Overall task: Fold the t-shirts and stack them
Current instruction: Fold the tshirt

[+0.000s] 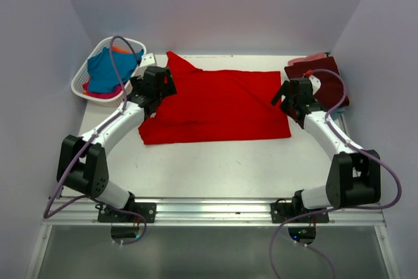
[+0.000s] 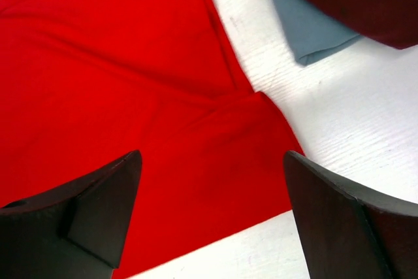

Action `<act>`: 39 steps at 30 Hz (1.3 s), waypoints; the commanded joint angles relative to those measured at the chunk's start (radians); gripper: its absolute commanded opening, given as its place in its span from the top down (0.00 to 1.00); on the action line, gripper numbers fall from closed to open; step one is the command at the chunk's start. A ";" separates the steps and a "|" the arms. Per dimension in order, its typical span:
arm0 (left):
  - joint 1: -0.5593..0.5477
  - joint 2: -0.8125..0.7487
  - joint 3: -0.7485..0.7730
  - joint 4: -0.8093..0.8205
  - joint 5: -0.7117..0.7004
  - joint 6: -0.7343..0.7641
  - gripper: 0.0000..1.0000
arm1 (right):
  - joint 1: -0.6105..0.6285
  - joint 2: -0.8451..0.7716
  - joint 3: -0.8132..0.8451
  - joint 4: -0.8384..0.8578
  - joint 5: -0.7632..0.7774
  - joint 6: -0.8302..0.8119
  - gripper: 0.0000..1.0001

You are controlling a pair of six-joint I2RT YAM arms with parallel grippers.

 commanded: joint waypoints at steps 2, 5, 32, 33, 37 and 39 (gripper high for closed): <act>0.005 -0.089 -0.102 0.142 0.114 -0.075 0.00 | 0.006 -0.078 -0.057 0.056 -0.148 -0.073 0.13; 0.005 -0.115 -0.165 0.172 0.166 -0.107 0.00 | 0.014 -0.103 -0.081 0.063 -0.250 -0.099 0.43; 0.005 -0.186 -0.368 0.333 0.309 -0.214 1.00 | 0.201 0.019 -0.015 0.015 -0.341 -0.182 1.00; 0.005 -0.204 -0.386 0.345 0.307 -0.221 1.00 | 0.210 0.022 -0.014 0.014 -0.341 -0.184 1.00; 0.006 -0.238 -0.408 0.364 0.280 -0.260 0.47 | 0.241 0.019 -0.015 -0.002 -0.340 -0.185 1.00; 0.006 -0.253 -0.414 0.358 0.264 -0.271 0.29 | 0.247 0.011 -0.025 -0.006 -0.332 -0.185 1.00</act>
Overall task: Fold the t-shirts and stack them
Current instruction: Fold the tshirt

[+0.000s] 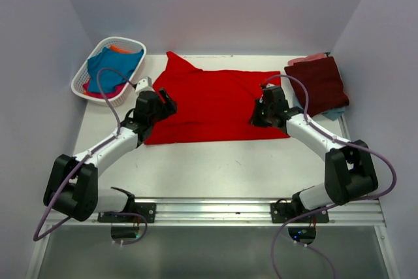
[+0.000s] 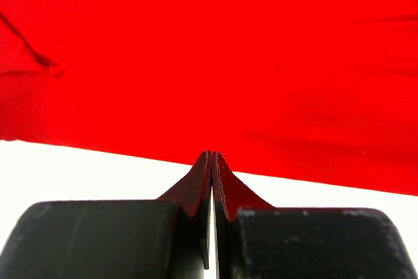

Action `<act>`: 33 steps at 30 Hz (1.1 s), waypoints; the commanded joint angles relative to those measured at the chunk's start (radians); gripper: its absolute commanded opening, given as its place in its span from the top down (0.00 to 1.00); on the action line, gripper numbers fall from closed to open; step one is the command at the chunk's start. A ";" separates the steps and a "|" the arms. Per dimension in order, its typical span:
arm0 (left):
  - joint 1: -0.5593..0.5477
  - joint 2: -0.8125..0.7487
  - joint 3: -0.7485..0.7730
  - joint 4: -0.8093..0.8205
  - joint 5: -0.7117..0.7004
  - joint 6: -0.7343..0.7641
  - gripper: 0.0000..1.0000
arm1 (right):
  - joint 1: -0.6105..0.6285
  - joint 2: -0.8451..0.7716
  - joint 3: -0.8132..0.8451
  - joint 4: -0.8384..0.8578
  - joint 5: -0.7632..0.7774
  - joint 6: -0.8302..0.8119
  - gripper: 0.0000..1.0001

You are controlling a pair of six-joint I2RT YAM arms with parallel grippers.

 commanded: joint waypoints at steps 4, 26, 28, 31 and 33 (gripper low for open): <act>0.009 -0.048 0.000 0.020 -0.078 -0.101 0.28 | 0.013 -0.034 0.007 -0.022 0.023 -0.023 0.97; 0.026 0.225 0.015 -0.019 -0.063 -0.351 0.37 | 0.013 -0.017 0.002 -0.028 0.057 -0.032 1.00; 0.026 0.218 0.014 -0.051 -0.076 -0.371 0.37 | 0.011 -0.013 0.002 -0.031 0.060 -0.035 1.00; 0.026 0.210 0.006 -0.092 -0.092 -0.386 0.37 | 0.011 -0.005 0.002 -0.028 0.060 -0.032 1.00; 0.026 0.201 0.000 -0.101 -0.099 -0.394 0.37 | 0.011 -0.002 0.002 -0.027 0.060 -0.030 1.00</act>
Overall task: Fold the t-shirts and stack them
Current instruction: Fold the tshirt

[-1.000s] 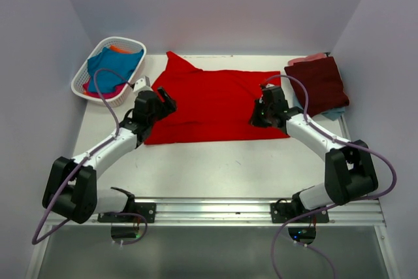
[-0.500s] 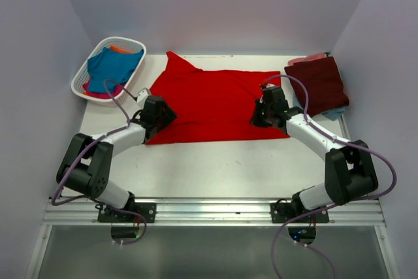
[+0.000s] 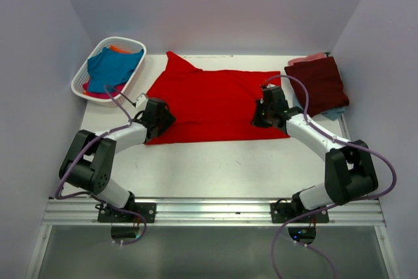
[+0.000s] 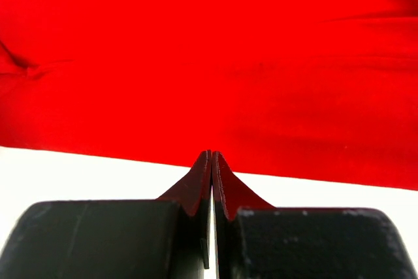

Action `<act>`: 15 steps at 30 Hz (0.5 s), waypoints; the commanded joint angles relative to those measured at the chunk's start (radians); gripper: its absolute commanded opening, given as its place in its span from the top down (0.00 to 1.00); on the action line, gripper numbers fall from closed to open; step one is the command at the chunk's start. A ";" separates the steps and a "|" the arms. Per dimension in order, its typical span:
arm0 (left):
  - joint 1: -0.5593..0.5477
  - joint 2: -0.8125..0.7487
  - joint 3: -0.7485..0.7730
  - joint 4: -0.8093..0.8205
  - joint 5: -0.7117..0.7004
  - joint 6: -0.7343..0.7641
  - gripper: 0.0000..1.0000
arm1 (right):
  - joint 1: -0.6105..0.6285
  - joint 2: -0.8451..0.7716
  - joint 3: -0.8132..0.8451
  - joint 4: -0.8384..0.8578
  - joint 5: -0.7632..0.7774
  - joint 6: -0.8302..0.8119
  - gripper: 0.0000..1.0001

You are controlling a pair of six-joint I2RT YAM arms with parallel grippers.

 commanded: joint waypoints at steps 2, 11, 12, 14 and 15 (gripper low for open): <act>0.009 -0.023 0.013 -0.037 -0.048 -0.039 0.38 | 0.005 0.003 0.002 -0.002 0.014 -0.012 1.00; 0.009 0.044 0.002 0.099 -0.025 -0.006 0.47 | 0.005 -0.004 0.000 -0.007 0.014 -0.014 1.00; 0.009 0.052 0.001 0.129 -0.015 0.002 0.48 | 0.003 -0.008 -0.001 -0.007 0.014 -0.015 1.00; 0.011 0.067 0.004 0.142 -0.005 0.004 0.50 | 0.003 -0.014 -0.003 -0.013 0.014 -0.021 1.00; 0.011 0.072 0.005 0.148 -0.001 0.005 0.51 | 0.003 -0.019 -0.003 -0.016 0.034 -0.026 1.00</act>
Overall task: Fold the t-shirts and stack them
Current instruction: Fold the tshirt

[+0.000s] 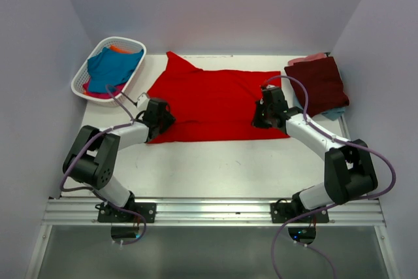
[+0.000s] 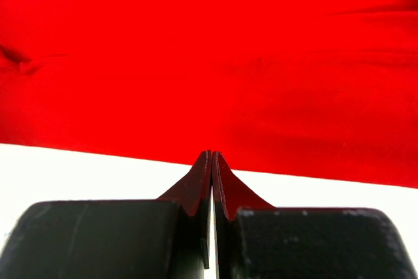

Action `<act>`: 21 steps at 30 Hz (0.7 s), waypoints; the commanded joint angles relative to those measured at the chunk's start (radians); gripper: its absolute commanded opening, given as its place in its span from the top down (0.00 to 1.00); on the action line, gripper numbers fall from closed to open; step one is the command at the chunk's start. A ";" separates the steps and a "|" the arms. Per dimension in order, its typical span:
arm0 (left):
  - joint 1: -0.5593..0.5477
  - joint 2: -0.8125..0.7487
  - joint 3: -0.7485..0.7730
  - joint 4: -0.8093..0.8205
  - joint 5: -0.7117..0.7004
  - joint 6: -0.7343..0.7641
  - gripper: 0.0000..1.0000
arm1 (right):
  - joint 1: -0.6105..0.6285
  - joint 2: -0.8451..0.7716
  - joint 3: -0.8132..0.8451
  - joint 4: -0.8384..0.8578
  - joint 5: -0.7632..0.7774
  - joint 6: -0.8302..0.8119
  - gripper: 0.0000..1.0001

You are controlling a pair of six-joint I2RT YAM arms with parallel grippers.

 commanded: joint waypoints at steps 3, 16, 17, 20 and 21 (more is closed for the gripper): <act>0.010 0.027 0.007 0.087 0.005 0.014 0.52 | 0.005 -0.025 -0.003 -0.010 0.037 -0.024 1.00; 0.010 -0.107 -0.019 0.035 -0.046 0.027 0.55 | 0.005 -0.014 -0.003 0.002 0.027 -0.018 1.00; 0.010 -0.111 -0.019 0.036 -0.049 0.030 0.55 | 0.003 -0.012 -0.003 0.003 0.024 -0.017 1.00; 0.010 -0.098 -0.019 0.050 -0.058 0.040 0.55 | 0.005 -0.012 -0.005 0.002 0.024 -0.017 1.00; 0.010 -0.091 -0.015 0.050 -0.058 0.040 0.55 | 0.003 -0.012 -0.003 0.002 0.024 -0.018 1.00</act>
